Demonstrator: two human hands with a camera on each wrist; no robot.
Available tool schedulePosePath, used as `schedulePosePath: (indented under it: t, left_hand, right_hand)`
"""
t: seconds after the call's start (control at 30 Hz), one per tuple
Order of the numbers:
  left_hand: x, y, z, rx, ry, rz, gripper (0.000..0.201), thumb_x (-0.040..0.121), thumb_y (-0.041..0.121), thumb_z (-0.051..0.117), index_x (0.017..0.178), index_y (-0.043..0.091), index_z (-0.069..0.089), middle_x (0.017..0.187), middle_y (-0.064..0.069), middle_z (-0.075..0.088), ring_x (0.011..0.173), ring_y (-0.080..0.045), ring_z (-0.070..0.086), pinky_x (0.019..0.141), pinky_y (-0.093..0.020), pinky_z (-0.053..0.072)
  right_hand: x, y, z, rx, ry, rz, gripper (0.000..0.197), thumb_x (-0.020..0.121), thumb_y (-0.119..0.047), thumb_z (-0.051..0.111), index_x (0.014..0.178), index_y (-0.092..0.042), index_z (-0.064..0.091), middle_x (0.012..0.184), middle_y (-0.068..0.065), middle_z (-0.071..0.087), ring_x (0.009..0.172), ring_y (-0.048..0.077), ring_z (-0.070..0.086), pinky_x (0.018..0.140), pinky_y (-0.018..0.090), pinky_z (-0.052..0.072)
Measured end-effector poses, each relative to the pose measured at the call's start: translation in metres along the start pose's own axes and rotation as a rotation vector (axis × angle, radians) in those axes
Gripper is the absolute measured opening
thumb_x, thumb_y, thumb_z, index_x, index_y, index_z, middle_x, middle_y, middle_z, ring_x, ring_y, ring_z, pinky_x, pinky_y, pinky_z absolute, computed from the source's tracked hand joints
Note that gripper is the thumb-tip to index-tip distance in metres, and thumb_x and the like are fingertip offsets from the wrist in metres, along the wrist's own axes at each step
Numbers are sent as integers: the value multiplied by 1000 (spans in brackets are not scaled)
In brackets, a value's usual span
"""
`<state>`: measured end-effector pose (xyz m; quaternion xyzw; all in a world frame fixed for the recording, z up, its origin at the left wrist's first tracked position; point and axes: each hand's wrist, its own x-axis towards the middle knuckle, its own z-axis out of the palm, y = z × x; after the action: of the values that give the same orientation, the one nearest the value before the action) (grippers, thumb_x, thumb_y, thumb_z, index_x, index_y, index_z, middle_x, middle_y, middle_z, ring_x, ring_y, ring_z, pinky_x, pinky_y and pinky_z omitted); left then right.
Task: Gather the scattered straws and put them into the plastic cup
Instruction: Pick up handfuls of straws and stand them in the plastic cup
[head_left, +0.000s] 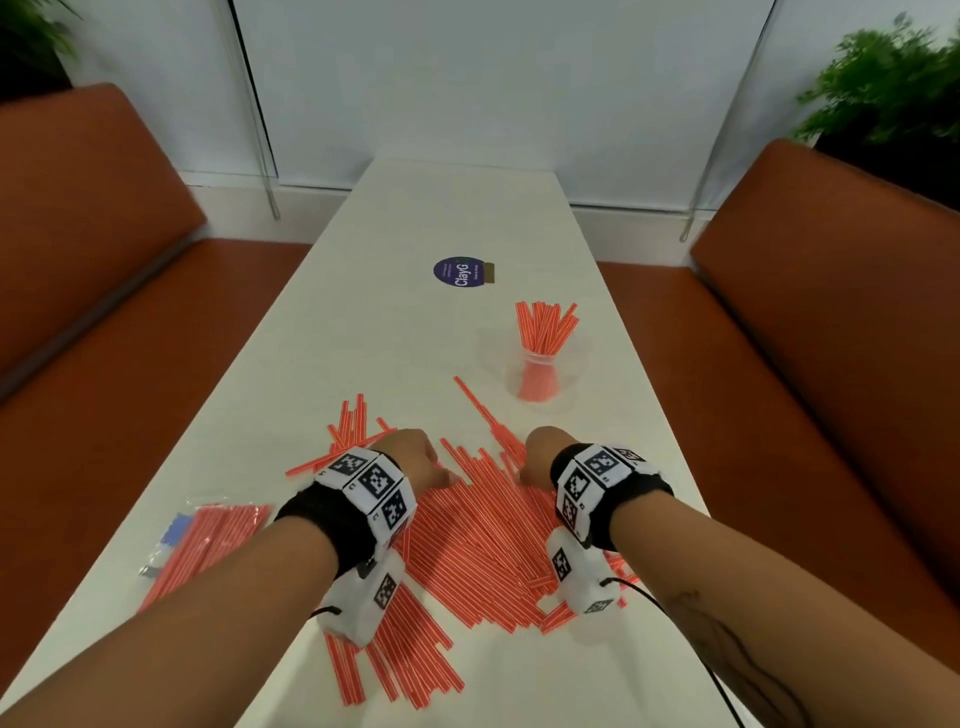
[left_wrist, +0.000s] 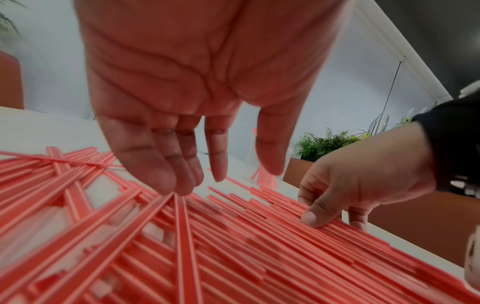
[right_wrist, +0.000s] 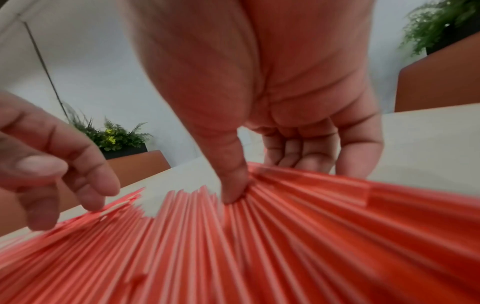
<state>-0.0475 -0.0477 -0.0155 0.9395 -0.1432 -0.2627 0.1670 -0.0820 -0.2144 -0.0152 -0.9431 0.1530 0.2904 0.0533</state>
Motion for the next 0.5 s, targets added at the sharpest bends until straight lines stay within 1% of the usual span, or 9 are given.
schedulePosePath:
  t: [0.03, 0.1, 0.17, 0.23, 0.27, 0.33, 0.4, 0.47, 0.5]
  left_hand:
    - [-1, -2, 0, 1, -2, -3, 31, 84, 42, 61, 69, 17, 51, 74, 0, 50, 66, -17, 47, 56, -22, 33]
    - [-1, -7, 2, -14, -7, -13, 32, 85, 39, 61, 64, 18, 48, 72, -1, 48, 65, -18, 46, 54, -22, 32]
    - [-1, -14, 1, -43, -2, -27, 29, 86, 37, 61, 64, 20, 50, 74, -1, 52, 67, -17, 49, 54, -20, 34]
    - [-3, -20, -2, -70, 27, -38, 25, 87, 35, 60, 71, 16, 56, 73, -1, 53, 66, -16, 50, 55, -20, 35]
    - [-5, -22, -5, -83, 39, -51, 26, 87, 34, 60, 70, 14, 56, 69, -2, 50, 62, -17, 48, 55, -22, 37]
    - [-6, -25, -12, -90, 62, -76, 34, 88, 28, 61, 60, 10, 58, 57, -11, 46, 52, -22, 48, 56, -27, 42]
    - [-2, -29, -19, -101, 110, -127, 34, 87, 26, 61, 58, 9, 56, 57, -11, 48, 53, -22, 51, 54, -26, 42]
    - [2, -35, -26, -96, 173, -188, 29, 84, 30, 64, 65, 10, 55, 65, -6, 53, 62, -19, 53, 51, -23, 40]
    - [6, -40, -27, -101, 211, -217, 29, 82, 32, 66, 70, 7, 57, 74, -9, 60, 70, -22, 57, 56, -24, 45]
  right_hand:
    - [11, 0, 5, -34, -8, 5, 22, 92, -29, 55, 89, -7, 57, 93, 4, 55, 106, 20, 56, 101, 31, 44]
    - [21, 0, 11, -47, 27, 27, 37, 89, -32, 56, 118, -9, 59, 91, -1, 44, 92, 17, 52, 99, 31, 47]
    - [10, -3, 4, 9, -4, 30, 41, 94, -22, 49, 130, -3, 51, 97, 6, 49, 106, 23, 56, 98, 30, 44]
    - [-7, -9, -4, -46, -30, -35, 38, 97, -12, 42, 133, 0, 48, 97, 12, 54, 115, 25, 54, 91, 27, 46]
    - [-8, -9, -6, -136, -42, -60, 37, 97, -10, 41, 132, 1, 49, 100, 13, 56, 112, 24, 55, 87, 26, 48]
    - [-5, -9, -5, -167, -31, -62, 35, 97, -6, 38, 128, 1, 52, 97, 11, 59, 103, 23, 57, 91, 25, 47]
    - [-8, -6, -4, -6, 60, -12, 35, 98, -4, 34, 127, 1, 52, 81, 6, 47, 98, 20, 56, 93, 23, 45]
    - [-4, -5, -5, 105, 134, -32, 34, 98, -4, 32, 127, 2, 49, 88, 6, 45, 100, 20, 53, 91, 22, 42]
    - [-5, -6, -6, 180, 167, -71, 33, 98, -5, 32, 126, 2, 48, 94, 7, 50, 97, 19, 49, 88, 22, 40]
